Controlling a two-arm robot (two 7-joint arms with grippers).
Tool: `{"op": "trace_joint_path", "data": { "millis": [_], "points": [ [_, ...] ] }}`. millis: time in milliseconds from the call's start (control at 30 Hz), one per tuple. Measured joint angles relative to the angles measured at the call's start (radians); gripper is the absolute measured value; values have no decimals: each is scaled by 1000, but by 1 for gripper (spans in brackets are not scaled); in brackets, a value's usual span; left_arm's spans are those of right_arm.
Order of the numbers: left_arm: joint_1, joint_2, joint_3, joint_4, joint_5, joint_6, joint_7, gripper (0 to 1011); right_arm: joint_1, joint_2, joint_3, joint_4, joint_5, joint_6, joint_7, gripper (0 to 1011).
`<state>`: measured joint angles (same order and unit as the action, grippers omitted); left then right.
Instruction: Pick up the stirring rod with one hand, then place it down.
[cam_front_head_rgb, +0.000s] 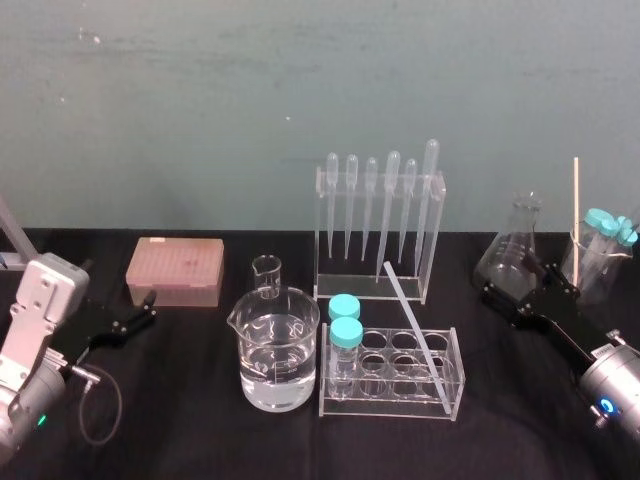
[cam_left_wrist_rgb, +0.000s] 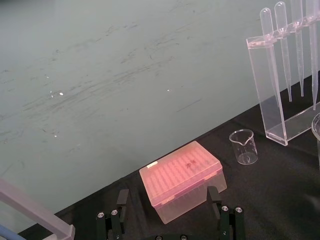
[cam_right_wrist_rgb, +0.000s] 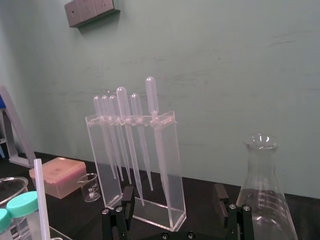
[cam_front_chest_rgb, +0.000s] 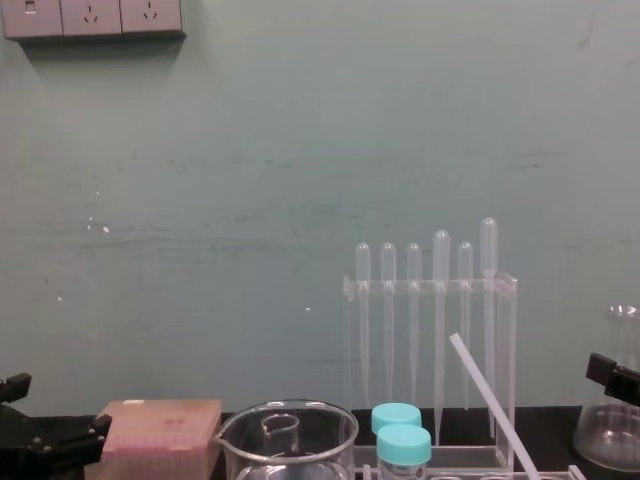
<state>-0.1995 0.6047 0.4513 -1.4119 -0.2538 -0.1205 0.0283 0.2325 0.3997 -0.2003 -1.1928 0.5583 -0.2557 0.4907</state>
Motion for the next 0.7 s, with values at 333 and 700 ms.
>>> {"op": "trace_joint_path", "data": {
  "millis": [333, 700],
  "points": [
    [0, 0, 0, 0, 0, 0, 0, 1000, 2, 0, -1, 0, 0, -9, 5, 1003],
    [0, 0, 0, 0, 0, 0, 0, 1000, 3, 0, -1, 0, 0, -14, 7, 1003]
  ]
}}
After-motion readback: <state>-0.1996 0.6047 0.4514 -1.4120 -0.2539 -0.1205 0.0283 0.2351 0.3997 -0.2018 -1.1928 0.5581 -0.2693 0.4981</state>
